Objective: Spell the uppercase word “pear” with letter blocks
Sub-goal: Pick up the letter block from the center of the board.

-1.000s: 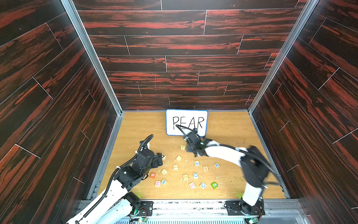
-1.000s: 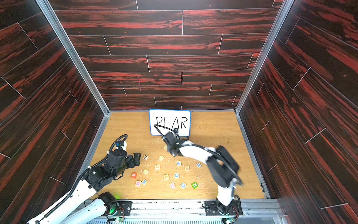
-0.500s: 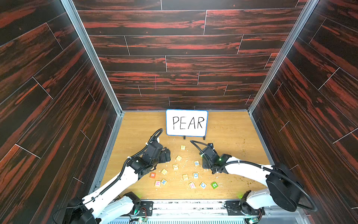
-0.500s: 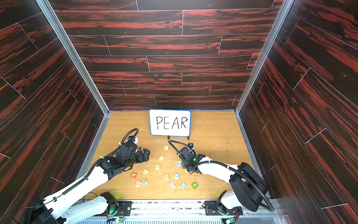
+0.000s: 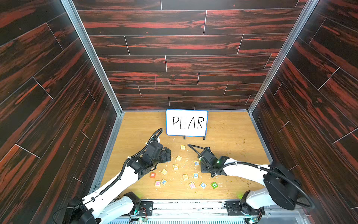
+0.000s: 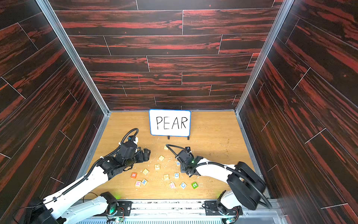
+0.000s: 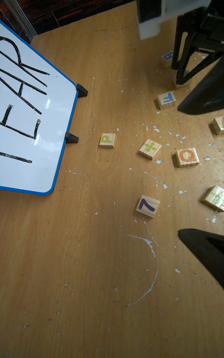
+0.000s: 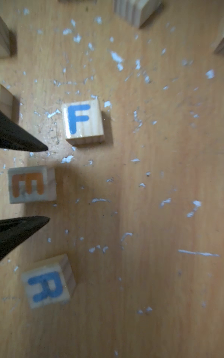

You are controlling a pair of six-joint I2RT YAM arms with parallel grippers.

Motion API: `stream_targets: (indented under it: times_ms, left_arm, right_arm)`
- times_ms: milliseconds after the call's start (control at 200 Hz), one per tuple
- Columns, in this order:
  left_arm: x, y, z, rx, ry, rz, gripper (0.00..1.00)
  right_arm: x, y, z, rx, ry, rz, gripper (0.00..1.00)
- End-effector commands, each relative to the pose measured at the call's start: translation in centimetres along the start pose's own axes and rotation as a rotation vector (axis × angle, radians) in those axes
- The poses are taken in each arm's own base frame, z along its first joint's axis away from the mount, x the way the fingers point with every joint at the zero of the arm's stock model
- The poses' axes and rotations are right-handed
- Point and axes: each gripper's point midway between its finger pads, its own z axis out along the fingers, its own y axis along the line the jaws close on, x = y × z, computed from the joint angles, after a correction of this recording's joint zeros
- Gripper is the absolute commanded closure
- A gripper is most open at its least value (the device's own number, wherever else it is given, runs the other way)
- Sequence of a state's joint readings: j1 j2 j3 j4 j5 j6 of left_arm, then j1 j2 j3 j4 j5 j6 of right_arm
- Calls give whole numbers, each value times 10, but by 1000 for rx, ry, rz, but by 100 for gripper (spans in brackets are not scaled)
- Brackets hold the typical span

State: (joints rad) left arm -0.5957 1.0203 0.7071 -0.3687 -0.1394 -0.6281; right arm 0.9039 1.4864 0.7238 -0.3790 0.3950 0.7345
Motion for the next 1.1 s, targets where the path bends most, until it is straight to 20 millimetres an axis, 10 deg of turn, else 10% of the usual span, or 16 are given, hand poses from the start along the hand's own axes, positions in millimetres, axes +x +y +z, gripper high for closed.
stream_targets:
  times_ms: [0, 641, 1092]
  left_arm:
    - [-6, -7, -2, 20, -6, -2, 6]
    - [-4, -6, 1, 14, 3, -3, 6]
    - [-9, -5, 0, 4, -18, 4, 5]
  right_arm:
    - [4, -3, 3, 50, 18, 15, 49]
    - [11, -6, 9, 79, 33, 54, 72]
    - [-90, 18, -40, 110, -241, 80, 74]
